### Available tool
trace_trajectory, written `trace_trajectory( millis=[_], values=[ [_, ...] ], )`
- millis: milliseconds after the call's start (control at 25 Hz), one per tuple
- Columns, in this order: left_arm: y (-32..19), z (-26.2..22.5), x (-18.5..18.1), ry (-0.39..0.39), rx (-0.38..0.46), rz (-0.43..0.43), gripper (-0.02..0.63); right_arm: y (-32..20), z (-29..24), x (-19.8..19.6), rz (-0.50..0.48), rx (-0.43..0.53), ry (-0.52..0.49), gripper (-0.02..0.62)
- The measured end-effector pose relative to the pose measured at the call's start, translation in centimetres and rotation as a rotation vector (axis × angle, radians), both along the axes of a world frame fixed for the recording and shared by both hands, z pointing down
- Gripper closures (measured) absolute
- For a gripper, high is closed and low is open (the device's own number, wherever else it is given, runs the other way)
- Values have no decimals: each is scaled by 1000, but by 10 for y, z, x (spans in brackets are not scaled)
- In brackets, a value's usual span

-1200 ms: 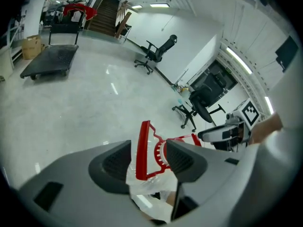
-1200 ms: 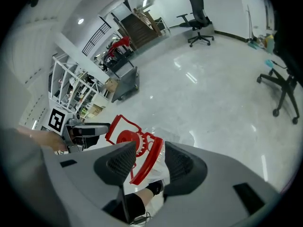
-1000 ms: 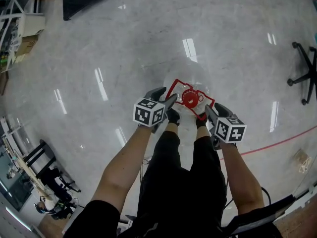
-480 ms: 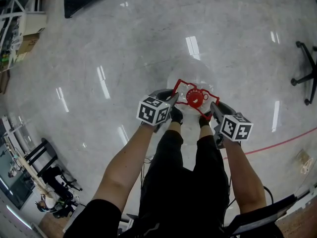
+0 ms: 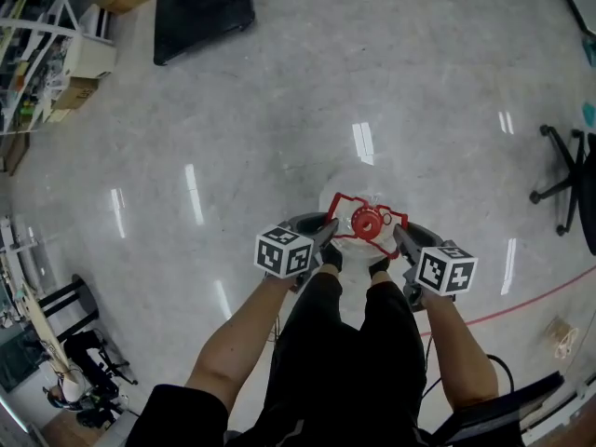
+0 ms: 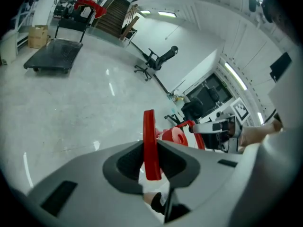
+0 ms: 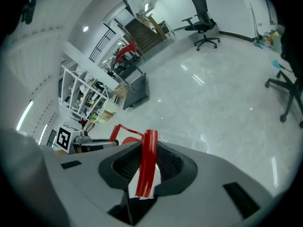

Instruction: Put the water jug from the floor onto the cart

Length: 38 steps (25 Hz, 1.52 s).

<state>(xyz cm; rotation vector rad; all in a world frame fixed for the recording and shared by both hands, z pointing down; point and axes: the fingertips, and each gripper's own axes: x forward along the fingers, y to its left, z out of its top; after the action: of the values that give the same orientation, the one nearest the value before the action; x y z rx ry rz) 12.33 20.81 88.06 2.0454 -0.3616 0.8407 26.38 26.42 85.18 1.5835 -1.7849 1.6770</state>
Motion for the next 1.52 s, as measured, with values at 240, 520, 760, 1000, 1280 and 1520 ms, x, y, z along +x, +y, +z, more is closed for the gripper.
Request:
trace_trajectory(
  millis=[240,520,760,1000,1280,1520],
  values=[
    [-25,-120,-15,45,52,-75,529,-32,-121,-11,-42,74,4,505],
    [-69,-228,-36,98,183,-165,529,-81,-226,-29,-86,197,18,505],
    [-112,-281,-55,146,254,-184,528,-121,-269,-51,-75,245,23,505],
    [-158,-314,-82,176,279,-226,526,-174,-297,-80,-112,284,32,505],
    [-227,-331,-107,161,307,-323,525,-255,-316,-103,-197,334,-9,505],
    [-301,-346,-115,152,331,-422,523,-346,-326,-112,-298,357,-59,505]
  ],
)
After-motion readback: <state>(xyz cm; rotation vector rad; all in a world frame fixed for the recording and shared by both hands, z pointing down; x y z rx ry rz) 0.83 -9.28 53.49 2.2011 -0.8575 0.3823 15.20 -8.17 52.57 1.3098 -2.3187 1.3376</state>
